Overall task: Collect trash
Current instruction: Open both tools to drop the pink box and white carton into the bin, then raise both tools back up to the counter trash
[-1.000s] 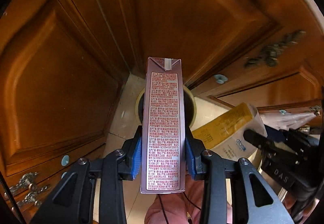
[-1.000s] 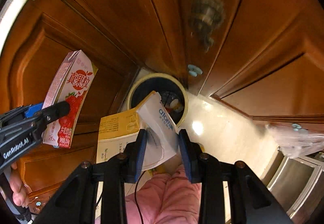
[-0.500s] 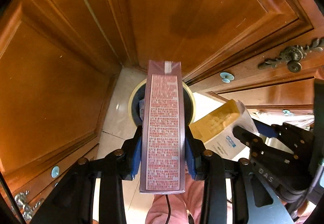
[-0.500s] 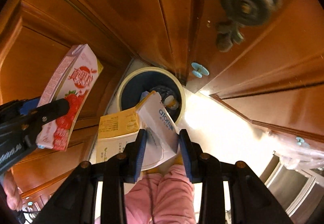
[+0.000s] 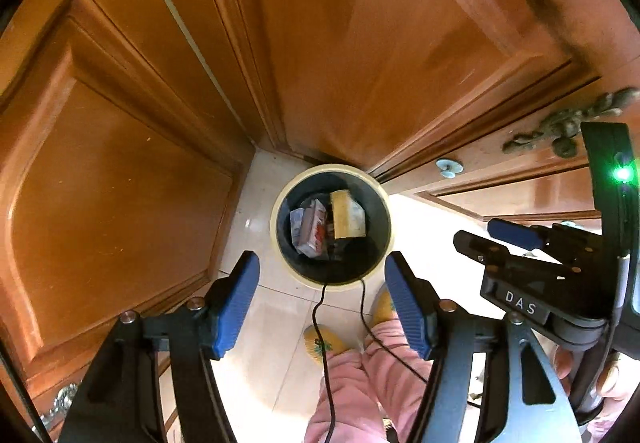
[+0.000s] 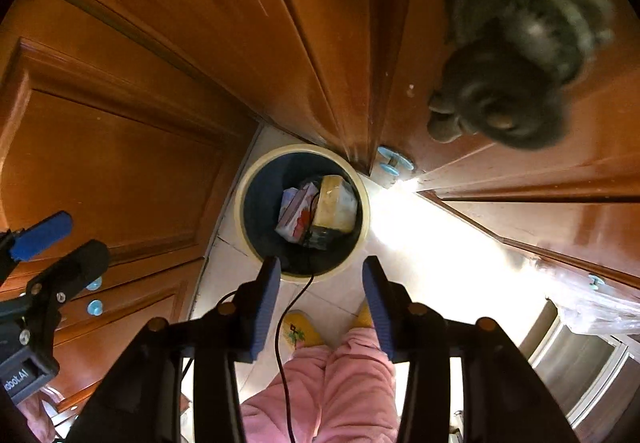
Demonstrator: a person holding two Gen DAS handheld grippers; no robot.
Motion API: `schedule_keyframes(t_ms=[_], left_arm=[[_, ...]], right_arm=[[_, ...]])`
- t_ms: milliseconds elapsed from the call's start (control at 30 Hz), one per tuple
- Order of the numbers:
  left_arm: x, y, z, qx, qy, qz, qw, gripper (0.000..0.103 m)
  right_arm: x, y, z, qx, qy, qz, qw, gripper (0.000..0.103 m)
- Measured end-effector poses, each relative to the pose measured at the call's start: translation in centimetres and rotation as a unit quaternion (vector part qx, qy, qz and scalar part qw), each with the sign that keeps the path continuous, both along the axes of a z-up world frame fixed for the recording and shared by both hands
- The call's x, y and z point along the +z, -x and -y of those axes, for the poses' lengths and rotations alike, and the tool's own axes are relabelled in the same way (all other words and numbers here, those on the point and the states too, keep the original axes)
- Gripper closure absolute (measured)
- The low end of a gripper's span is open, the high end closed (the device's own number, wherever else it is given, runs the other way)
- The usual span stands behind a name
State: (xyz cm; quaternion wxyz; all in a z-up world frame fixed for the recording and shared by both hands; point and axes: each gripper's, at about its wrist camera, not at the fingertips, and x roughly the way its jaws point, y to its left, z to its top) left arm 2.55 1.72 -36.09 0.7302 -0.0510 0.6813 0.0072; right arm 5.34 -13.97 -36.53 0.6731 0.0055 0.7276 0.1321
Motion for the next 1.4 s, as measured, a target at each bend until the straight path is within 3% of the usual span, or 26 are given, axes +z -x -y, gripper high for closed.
schedule_keyframes(t_ms=[233, 500, 600, 800, 967, 1100, 1400], left_arm=[[5.7, 1.1, 0.8, -0.005, 0.008, 0.034, 0.9994, 0.039], [17.6, 3.0, 0.6, -0.008, 0.006, 0.115, 0.9934, 0.039], [21.9, 3.6, 0.4, -0.01, 0.009, 0.15, 0.9886, 0.035], [30.8, 5.1, 0.0, -0.022, 0.01, 0.228, 0.9734, 0.032], [36.0, 5.8, 0.5, -0.031, 0.006, 0.276, 0.9607, 0.026], [38.8, 6.1, 1.0, -0.044, 0.002, 0.308, 0.9505, 0.026], [43.6, 5.7, 3.0, -0.078, -0.014, 0.361, 0.929, 0.024]], right_arm=[[5.2, 0.8, 0.7, -0.007, -0.026, 0.023, 0.999, 0.06], [15.0, 2.3, 1.8, -0.013, -0.062, 0.078, 0.995, 0.06], [19.3, 3.2, 2.1, -0.012, -0.072, 0.108, 0.991, 0.06], [27.0, 4.7, 2.8, -0.011, -0.08, 0.17, 0.982, 0.06], [32.6, 5.7, 3.2, -0.011, -0.086, 0.221, 0.971, 0.06], [36.2, 6.5, 3.8, -0.01, -0.085, 0.262, 0.961, 0.06], [39.9, 7.2, 6.0, -0.044, -0.075, 0.317, 0.945, 0.059]])
